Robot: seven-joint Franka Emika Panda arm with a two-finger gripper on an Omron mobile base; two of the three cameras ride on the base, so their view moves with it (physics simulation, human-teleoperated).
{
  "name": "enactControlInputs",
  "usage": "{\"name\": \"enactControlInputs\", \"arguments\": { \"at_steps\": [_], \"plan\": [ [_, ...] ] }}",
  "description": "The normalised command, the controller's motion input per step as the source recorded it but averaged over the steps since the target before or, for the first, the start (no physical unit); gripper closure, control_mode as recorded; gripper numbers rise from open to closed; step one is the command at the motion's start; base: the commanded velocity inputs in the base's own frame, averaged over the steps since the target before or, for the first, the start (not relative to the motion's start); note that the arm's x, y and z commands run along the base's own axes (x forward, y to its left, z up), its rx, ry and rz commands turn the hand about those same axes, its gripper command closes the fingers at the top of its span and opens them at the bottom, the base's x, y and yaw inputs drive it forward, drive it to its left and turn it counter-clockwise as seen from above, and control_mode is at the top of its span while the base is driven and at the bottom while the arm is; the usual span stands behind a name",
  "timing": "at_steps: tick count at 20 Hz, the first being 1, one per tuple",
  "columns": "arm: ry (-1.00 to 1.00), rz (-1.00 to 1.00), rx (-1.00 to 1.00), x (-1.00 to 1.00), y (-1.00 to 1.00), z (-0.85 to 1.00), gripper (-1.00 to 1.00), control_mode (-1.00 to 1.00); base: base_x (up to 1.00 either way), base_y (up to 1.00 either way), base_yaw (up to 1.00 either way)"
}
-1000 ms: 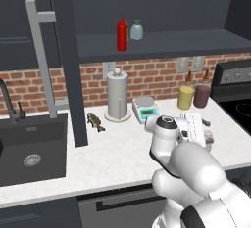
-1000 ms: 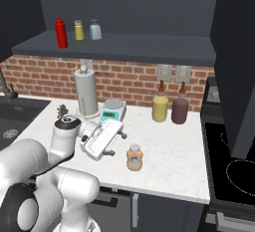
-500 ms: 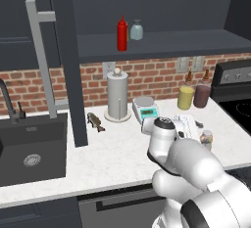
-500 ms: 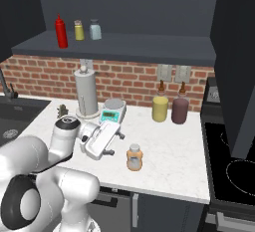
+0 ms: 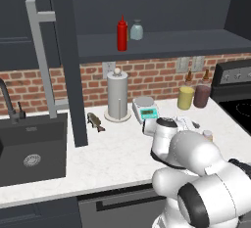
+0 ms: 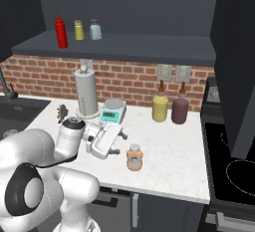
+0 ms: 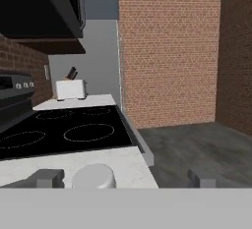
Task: Put the shaker and condiment bottle from the counter next to their counterparts in the cabinet.
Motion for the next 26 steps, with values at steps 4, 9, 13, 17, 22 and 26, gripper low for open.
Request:
{"name": "enactControlInputs", "arguments": {
  "at_steps": [4, 9, 13, 17, 22, 26],
  "plan": [
    [0.00, 0.11, 0.06, -0.08, -0.38, -0.43, -1.00, -1.00, 0.00, 0.00, 0.00],
    [0.00, 0.03, 0.02, -0.25, -0.16, -0.52, -1.00, -1.00, 0.00, 0.00, 0.00],
    [0.00, 0.02, 0.00, -0.17, 0.00, -0.50, -1.00, -1.00, 0.00, 0.00, 0.00],
    [0.00, 0.05, 0.00, 0.00, 0.00, -0.38, -1.00, -1.00, 0.00, 0.00, 0.00],
    [0.01, 0.08, 0.00, 0.00, 0.00, -0.33, -1.00, -1.00, 0.00, 0.00, 0.00],
    [0.00, 0.09, 0.00, 0.00, 0.00, -0.44, -1.00, -1.00, 0.00, 0.00, 0.00]
  ]
}}
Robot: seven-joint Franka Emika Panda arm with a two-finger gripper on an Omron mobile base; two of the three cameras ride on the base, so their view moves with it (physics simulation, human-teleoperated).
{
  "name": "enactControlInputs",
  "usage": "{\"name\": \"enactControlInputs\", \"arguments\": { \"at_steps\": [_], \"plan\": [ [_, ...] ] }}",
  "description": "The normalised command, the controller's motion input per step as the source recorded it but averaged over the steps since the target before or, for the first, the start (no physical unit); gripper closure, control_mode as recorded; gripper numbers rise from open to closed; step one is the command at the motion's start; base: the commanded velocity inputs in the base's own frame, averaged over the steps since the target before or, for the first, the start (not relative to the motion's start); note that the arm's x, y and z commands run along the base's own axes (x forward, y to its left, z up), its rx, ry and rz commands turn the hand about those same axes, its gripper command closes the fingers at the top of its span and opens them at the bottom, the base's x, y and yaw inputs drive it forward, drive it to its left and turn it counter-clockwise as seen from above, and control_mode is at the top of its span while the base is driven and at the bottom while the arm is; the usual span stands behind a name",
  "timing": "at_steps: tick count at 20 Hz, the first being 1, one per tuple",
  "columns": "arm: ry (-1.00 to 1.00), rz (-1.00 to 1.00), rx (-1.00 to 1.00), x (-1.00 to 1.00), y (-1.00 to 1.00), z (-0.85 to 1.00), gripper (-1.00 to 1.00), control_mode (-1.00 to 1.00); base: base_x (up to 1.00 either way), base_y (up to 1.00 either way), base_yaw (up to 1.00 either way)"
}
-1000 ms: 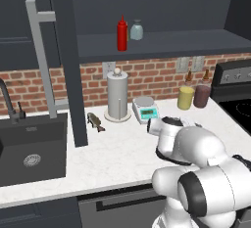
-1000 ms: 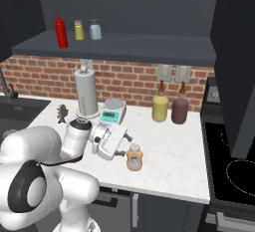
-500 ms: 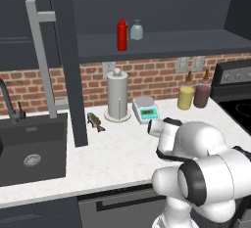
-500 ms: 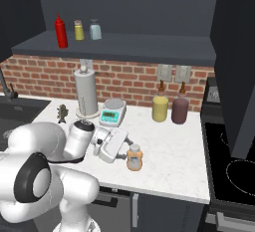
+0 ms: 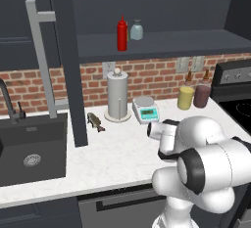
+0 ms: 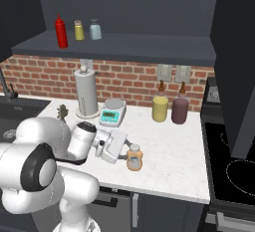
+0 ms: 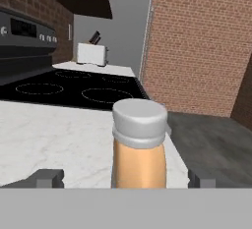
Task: Put the shaker and condiment bottle from the counter next to their counterparts in the cabinet.
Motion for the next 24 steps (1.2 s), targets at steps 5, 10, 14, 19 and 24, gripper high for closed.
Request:
{"name": "enactControlInputs", "arguments": {
  "at_steps": [5, 10, 14, 19, 24],
  "plan": [
    [0.00, 0.06, 0.01, -0.10, -0.01, -0.33, -1.00, -1.00, 0.00, 0.00, 0.00],
    [0.00, 0.01, 0.10, -0.44, -0.34, -0.10, -1.00, -1.00, 0.00, 0.00, 0.00],
    [0.00, 0.00, 0.18, -0.54, -0.60, 0.00, -1.00, -1.00, 0.00, 0.00, 0.00],
    [0.00, 0.00, 0.15, -0.21, -0.57, -0.02, 1.00, -1.00, 0.00, 0.00, 0.00],
    [0.01, 0.00, 0.11, -0.02, -0.34, -0.02, 1.00, -1.00, 0.00, 0.00, 0.00]
  ]
}}
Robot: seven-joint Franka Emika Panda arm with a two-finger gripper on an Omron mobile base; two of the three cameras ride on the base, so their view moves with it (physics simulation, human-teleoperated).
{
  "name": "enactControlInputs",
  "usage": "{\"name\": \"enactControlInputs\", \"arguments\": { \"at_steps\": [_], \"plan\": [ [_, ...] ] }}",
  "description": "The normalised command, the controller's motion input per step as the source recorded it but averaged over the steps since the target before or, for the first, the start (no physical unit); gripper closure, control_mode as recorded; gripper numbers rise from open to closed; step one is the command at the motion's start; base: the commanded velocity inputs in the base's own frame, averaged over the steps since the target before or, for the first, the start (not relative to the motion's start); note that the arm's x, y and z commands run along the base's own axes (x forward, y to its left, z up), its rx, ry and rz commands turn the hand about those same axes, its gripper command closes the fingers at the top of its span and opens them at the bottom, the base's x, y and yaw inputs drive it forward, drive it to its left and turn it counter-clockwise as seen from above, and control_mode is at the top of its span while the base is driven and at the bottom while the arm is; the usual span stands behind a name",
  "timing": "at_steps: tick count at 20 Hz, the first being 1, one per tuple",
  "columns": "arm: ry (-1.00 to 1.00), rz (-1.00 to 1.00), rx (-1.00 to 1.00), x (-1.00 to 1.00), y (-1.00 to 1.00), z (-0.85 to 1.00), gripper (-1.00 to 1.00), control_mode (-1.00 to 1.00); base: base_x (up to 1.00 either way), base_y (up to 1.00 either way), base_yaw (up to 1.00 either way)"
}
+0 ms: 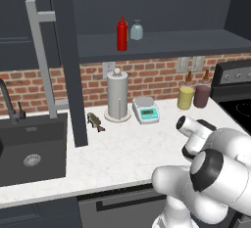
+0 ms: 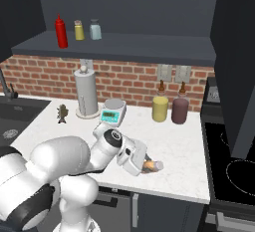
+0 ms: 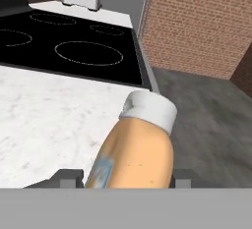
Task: Put the shaker and condiment bottle from the counter next to their counterparts in the cabinet.
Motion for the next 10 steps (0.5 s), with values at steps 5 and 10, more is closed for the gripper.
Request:
{"name": "enactControlInputs", "arguments": {
  "at_steps": [5, 10],
  "plan": [
    [-0.05, 0.00, 0.10, -0.18, -0.06, 0.15, 1.00, -1.00, 0.00, 0.00, 0.00],
    [-0.20, 0.03, 0.07, -0.76, 0.08, 0.71, 1.00, -1.00, 0.00, 0.00, 0.00]
  ]
}}
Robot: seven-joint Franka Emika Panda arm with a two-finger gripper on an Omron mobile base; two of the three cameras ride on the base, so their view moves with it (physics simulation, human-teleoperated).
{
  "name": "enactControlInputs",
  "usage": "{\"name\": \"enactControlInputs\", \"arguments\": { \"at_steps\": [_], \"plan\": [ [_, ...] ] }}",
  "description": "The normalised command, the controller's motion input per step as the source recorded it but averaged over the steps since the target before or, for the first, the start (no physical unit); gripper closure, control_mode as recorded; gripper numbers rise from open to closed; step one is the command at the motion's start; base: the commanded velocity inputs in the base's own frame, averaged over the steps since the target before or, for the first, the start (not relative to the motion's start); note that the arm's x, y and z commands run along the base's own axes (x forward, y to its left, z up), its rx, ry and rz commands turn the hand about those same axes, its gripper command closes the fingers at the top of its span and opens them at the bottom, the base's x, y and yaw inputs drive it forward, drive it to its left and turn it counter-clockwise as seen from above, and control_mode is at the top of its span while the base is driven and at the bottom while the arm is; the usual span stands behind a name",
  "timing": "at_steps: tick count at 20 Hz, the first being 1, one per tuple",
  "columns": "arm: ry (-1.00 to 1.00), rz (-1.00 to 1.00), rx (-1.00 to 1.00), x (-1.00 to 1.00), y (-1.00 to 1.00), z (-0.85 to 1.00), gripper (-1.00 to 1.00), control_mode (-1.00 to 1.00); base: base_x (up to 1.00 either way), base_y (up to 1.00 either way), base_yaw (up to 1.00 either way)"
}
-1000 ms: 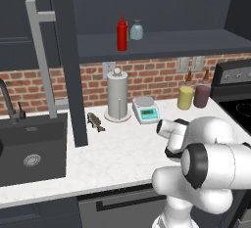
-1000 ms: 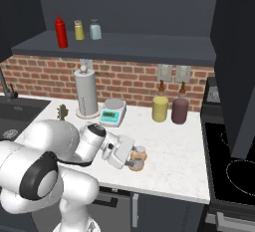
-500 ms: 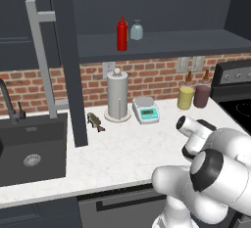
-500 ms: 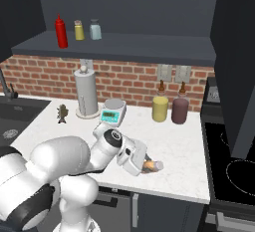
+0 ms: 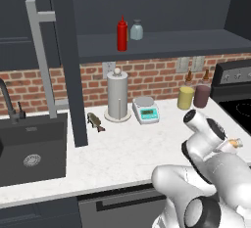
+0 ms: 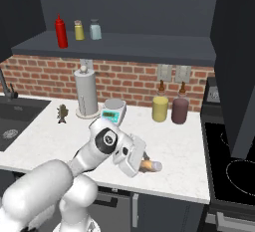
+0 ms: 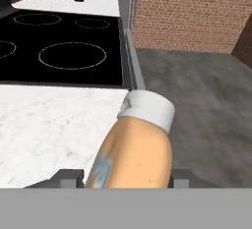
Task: Put the shaker and condiment bottle from the counter next to their counterparts in the cabinet.
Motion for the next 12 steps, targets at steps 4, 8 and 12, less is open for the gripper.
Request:
{"name": "enactControlInputs", "arguments": {
  "at_steps": [4, 8, 12],
  "plan": [
    [-0.29, 0.23, -0.01, -0.68, 0.34, 0.83, 1.00, -1.00, 0.00, 0.00, 0.00],
    [-0.28, 0.46, -0.13, -0.27, 0.45, 0.73, 1.00, -1.00, 0.00, 0.00, 0.00],
    [-0.18, 0.56, -0.15, -0.11, 0.43, 0.60, 1.00, -1.00, 0.00, 0.00, 0.00]
  ]
}}
